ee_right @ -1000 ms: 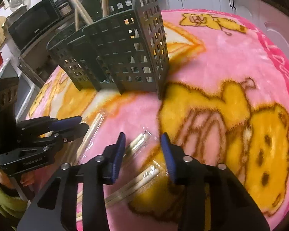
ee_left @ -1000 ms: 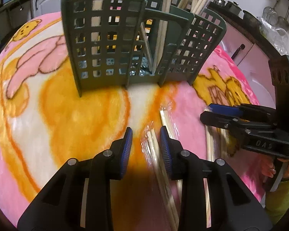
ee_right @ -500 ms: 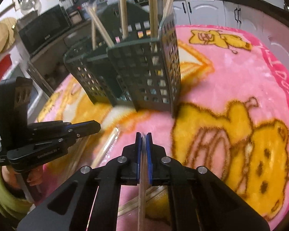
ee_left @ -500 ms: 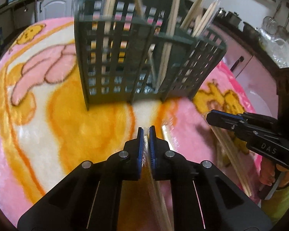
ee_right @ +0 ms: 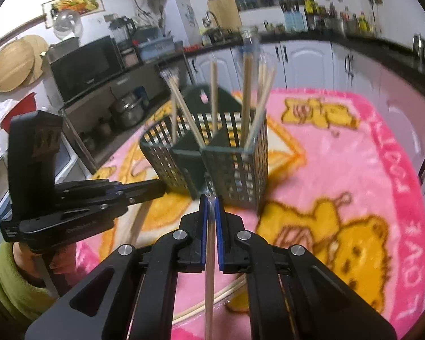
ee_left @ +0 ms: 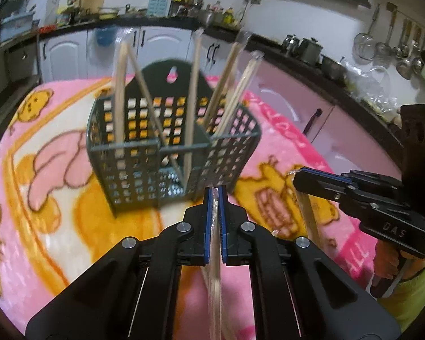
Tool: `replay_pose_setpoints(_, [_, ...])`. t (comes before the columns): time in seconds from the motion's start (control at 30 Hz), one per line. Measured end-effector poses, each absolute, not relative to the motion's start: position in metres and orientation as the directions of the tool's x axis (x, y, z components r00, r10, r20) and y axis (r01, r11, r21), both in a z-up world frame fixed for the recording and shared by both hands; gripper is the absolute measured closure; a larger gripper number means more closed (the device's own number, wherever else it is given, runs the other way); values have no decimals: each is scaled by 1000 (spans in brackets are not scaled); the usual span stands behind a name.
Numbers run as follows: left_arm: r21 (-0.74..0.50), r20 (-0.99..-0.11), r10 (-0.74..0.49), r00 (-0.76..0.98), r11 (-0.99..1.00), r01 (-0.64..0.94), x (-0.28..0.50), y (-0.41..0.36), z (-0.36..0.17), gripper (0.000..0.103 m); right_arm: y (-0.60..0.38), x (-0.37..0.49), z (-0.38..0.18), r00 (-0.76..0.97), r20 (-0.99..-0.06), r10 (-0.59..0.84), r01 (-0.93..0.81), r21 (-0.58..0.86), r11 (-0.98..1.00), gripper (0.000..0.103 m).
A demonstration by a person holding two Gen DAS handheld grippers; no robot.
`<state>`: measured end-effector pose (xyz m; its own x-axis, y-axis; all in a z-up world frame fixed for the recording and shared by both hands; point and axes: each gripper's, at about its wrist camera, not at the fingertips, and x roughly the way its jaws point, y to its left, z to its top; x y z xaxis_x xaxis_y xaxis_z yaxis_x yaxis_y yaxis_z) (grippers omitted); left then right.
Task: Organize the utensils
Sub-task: 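Lift both chopsticks and carry them above the green caddy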
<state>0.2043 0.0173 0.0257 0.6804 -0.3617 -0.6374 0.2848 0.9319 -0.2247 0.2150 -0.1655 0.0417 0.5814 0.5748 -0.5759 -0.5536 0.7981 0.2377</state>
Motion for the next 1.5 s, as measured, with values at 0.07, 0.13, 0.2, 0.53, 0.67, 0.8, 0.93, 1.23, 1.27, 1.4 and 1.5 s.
replay_pose_setpoints(0.07, [-220,-628,-366,686,930,294,204,13,32,101,-169,211,52,598,-553,580,-564,223,795,97])
replay_pose_setpoints(0.13, [-211,-618,-367,695,929,303,203,9,39,101,-170,204,61,614,-529,586,-575,208,791,97])
replay_pose_setpoints(0.2, [-209,-605,-372,704,927,311,203,6,47,101,-174,198,68,626,-508,591,-580,204,789,97])
replay_pose_setpoints(0.53, [-176,-544,-388,744,919,351,199,-6,85,101,-184,181,101,677,-425,601,-591,173,788,97])
replay_pose_setpoints(0.67, [-165,-519,-393,759,917,363,199,-11,100,101,-187,180,111,691,-402,601,-590,166,790,97])
replay_pose_setpoints(0.8, [-153,-488,-395,778,916,370,200,-13,115,101,-189,183,119,707,-378,598,-584,163,795,97])
replay_pose_setpoints(0.93, [-148,-460,-395,795,917,370,203,-13,130,101,-189,184,129,718,-355,598,-582,164,796,97])
replay_pose_setpoints(1.23, [-126,-380,-370,848,929,349,206,-7,167,101,-185,192,159,746,-282,604,-588,149,795,97])
replay_pose_setpoints(1.27, [-122,-370,-363,855,931,343,206,-6,171,101,-184,193,161,748,-274,605,-588,151,795,97])
replay_pose_setpoints(1.4, [-110,-323,-332,886,943,313,212,0,186,101,-179,202,173,760,-238,605,-586,151,796,97])
replay_pose_setpoints(1.5, [-104,-291,-303,907,953,285,219,3,195,101,-174,210,181,768,-212,605,-586,150,797,97])
